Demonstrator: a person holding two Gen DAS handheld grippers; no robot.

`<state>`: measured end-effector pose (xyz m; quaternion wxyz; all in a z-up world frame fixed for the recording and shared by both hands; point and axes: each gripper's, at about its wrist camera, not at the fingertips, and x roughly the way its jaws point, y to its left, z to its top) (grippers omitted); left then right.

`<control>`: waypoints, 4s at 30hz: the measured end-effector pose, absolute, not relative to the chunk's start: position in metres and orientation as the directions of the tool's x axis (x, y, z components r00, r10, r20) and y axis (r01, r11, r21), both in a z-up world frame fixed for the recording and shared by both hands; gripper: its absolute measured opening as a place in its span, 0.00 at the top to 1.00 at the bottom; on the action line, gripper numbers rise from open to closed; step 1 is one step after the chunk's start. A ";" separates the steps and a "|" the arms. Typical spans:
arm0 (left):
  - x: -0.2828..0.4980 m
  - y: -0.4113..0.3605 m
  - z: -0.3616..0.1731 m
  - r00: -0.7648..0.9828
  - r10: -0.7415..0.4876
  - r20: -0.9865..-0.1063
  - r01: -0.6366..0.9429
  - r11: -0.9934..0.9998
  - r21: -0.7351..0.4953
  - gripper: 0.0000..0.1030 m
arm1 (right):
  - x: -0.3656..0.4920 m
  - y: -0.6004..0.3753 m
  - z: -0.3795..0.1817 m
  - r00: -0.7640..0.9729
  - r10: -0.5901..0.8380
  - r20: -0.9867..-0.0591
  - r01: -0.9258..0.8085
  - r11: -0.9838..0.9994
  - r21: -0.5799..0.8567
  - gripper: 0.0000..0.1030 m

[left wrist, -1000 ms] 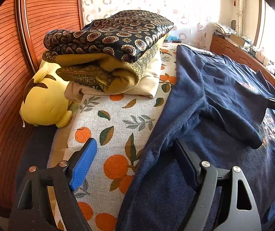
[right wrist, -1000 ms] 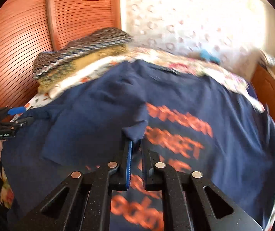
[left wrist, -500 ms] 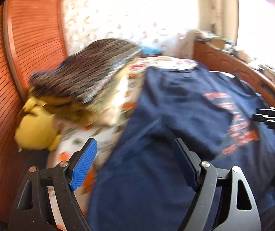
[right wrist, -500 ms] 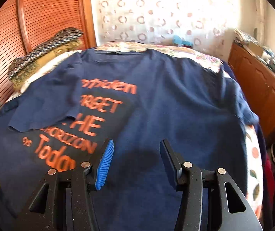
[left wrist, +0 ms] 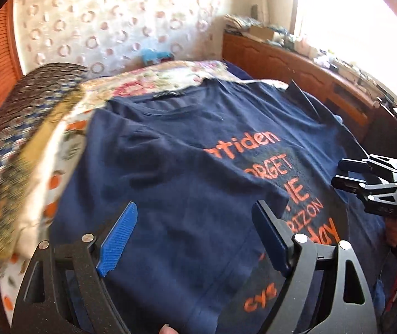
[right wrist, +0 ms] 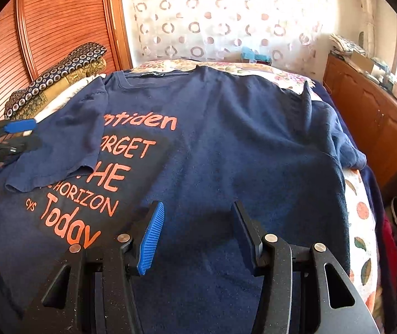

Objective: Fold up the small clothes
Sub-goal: 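Move the right tool to the other sleeve and grasp it, then fold the held sleeve over the shirt body with the right tool, release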

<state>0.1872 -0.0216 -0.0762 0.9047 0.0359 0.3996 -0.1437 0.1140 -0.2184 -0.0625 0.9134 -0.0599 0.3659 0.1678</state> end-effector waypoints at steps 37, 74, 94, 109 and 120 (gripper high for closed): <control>0.220 -0.050 -0.104 0.581 -0.212 -0.786 0.335 0.942 -0.007 0.13 | 0.260 -0.360 -0.047 0.690 0.166 -0.704 -0.066 0.984 0.167 0.50; 0.157 -0.058 -0.046 0.696 -0.291 -0.656 0.360 0.932 -0.031 0.13 | 0.223 -0.280 -0.019 0.672 0.320 -0.668 -0.456 0.889 -0.033 0.57; 0.140 -0.039 -0.057 0.684 -0.309 -0.661 0.340 0.937 -0.086 0.13 | 0.321 -0.214 -0.052 0.633 0.346 -0.693 -0.362 0.923 0.130 0.83; 0.133 -0.029 -0.058 0.695 -0.314 -0.647 0.322 0.940 -0.111 0.13 | 0.267 -0.178 -0.029 0.597 0.439 -0.671 -0.553 0.832 0.051 0.72; 0.135 -0.018 -0.062 0.693 -0.302 -0.655 0.296 0.947 -0.123 0.13 | 0.219 -0.200 -0.080 0.571 0.284 -0.770 -0.467 0.884 -0.019 0.72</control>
